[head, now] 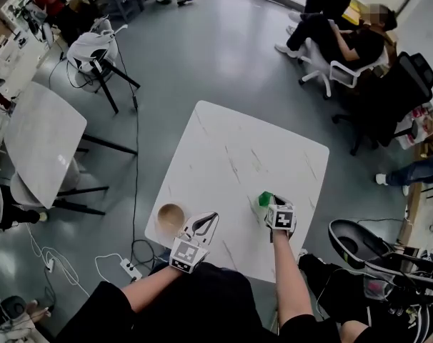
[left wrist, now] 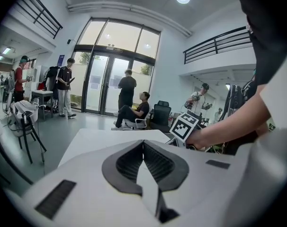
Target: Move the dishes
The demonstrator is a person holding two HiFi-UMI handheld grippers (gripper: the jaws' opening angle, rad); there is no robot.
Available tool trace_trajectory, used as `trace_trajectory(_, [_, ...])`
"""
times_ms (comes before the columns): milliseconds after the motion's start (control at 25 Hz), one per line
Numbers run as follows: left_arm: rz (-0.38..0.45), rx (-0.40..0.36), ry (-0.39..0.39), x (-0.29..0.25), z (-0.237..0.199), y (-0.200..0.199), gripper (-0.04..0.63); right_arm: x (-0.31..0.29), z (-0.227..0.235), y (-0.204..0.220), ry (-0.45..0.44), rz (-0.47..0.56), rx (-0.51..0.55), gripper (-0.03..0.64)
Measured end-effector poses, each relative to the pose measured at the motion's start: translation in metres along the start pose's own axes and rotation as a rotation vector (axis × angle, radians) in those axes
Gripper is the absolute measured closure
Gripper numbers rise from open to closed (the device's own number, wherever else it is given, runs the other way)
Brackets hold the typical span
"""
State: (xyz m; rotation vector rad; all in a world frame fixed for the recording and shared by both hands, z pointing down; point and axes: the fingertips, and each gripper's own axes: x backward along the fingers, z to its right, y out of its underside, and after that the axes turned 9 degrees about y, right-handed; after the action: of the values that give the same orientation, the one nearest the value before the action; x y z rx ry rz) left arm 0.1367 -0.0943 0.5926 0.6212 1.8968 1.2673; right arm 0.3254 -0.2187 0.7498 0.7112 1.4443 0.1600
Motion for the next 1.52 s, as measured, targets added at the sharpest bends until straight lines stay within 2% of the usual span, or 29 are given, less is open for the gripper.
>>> trace_trajectory(240, [-0.005,0.005,-0.018,0.005,-0.004,0.005,0.578,0.000,-0.003,-0.006,-0.014,0.016,-0.020,0.592])
trace_trajectory(600, [0.026,0.002,-0.036,0.024,-0.012,0.000,0.578,0.030,0.000,-0.027,0.018,0.107,-0.057,0.592])
trace_trajectory(760, [0.052,0.048,-0.046,0.045,-0.021,-0.003,0.578,0.059,-0.015,-0.035,0.026,0.149,-0.071,0.592])
trace_trajectory(1000, [0.094,0.050,0.020,0.087,-0.036,-0.015,0.578,0.109,-0.082,-0.038,-0.004,0.200,-0.116,0.592])
trace_trajectory(1160, [0.085,0.046,0.039,0.124,-0.055,-0.009,0.578,0.141,-0.142,-0.043,-0.046,0.257,-0.185,0.594])
trace_trajectory(1320, [0.077,0.045,0.039,0.162,-0.079,0.002,0.578,0.156,-0.211,-0.041,-0.100,0.276,-0.180,0.594])
trace_trajectory(1520, [0.064,0.062,0.029,0.198,-0.106,0.022,0.578,0.155,-0.282,-0.020,-0.140,0.242,-0.158,0.594])
